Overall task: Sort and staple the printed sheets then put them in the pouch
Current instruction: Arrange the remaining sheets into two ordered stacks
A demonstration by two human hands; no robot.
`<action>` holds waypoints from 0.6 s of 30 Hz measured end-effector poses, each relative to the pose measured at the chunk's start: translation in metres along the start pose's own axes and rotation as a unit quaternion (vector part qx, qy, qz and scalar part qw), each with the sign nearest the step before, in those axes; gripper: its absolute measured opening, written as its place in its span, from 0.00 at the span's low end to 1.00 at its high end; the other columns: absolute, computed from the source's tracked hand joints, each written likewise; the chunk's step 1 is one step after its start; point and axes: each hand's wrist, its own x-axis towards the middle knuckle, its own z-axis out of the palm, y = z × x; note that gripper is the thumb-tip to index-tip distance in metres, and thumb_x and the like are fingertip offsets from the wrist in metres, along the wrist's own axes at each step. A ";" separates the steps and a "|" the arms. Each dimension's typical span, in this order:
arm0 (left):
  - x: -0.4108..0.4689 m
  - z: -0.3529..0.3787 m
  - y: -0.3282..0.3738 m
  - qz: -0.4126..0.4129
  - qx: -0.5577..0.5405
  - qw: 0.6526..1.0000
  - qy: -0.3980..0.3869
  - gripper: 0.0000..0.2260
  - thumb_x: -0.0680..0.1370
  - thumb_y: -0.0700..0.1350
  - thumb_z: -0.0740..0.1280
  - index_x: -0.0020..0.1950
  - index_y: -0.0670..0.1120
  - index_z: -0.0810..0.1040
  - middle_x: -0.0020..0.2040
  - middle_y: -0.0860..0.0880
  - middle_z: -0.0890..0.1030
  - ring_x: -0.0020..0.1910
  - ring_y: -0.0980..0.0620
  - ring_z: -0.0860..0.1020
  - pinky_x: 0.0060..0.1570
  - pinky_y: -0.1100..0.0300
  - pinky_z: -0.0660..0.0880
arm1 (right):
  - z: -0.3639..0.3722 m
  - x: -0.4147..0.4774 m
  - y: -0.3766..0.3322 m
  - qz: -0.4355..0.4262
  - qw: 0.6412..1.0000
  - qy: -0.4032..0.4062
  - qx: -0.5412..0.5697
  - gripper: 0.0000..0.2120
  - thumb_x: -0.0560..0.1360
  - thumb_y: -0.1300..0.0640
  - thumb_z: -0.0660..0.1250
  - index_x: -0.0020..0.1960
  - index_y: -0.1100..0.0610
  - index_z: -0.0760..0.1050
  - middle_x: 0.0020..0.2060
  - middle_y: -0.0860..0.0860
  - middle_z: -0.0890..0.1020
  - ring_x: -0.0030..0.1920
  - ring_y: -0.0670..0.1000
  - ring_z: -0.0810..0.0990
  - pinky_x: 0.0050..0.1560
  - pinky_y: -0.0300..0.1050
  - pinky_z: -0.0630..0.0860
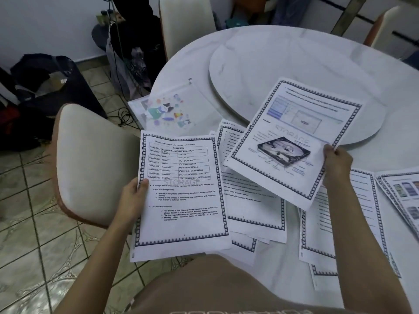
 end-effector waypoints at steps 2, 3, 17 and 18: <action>-0.002 0.000 0.000 -0.011 0.002 1.000 -0.001 0.09 0.81 0.43 0.56 0.54 0.42 0.74 0.47 0.45 0.80 0.41 0.51 0.78 0.44 0.56 0.76 | 0.011 -0.016 -0.003 -0.007 1.000 -0.029 -0.003 0.13 0.78 0.58 0.60 0.34 0.58 0.67 0.31 0.53 0.68 0.36 0.49 0.67 0.35 0.42 0.65; -0.003 0.001 0.000 -0.016 -0.001 1.000 -0.002 0.09 0.81 0.43 0.55 0.54 0.42 0.74 0.46 0.45 0.80 0.41 0.51 0.78 0.46 0.54 0.76 | 0.018 -0.025 -0.003 -0.013 0.999 -0.052 -0.013 0.12 0.78 0.58 0.60 0.37 0.61 0.71 0.33 0.54 0.71 0.37 0.49 0.68 0.35 0.41 0.66; -0.015 0.001 -0.002 -0.030 0.007 0.999 -0.015 0.10 0.79 0.41 0.61 0.58 0.40 0.74 0.50 0.42 0.80 0.43 0.49 0.80 0.45 0.57 0.76 | 0.101 -0.178 0.017 -0.042 0.914 -0.393 -0.095 0.11 0.80 0.56 0.57 0.51 0.61 0.75 0.47 0.58 0.80 0.45 0.53 0.77 0.49 0.48 0.74; -0.016 0.001 -0.002 -0.026 0.015 0.999 -0.014 0.10 0.79 0.40 0.61 0.59 0.39 0.74 0.52 0.42 0.79 0.46 0.46 0.79 0.48 0.55 0.74 | 0.099 -0.176 0.018 -0.056 0.910 -0.396 -0.112 0.11 0.80 0.56 0.57 0.52 0.61 0.75 0.46 0.57 0.80 0.45 0.52 0.76 0.46 0.46 0.73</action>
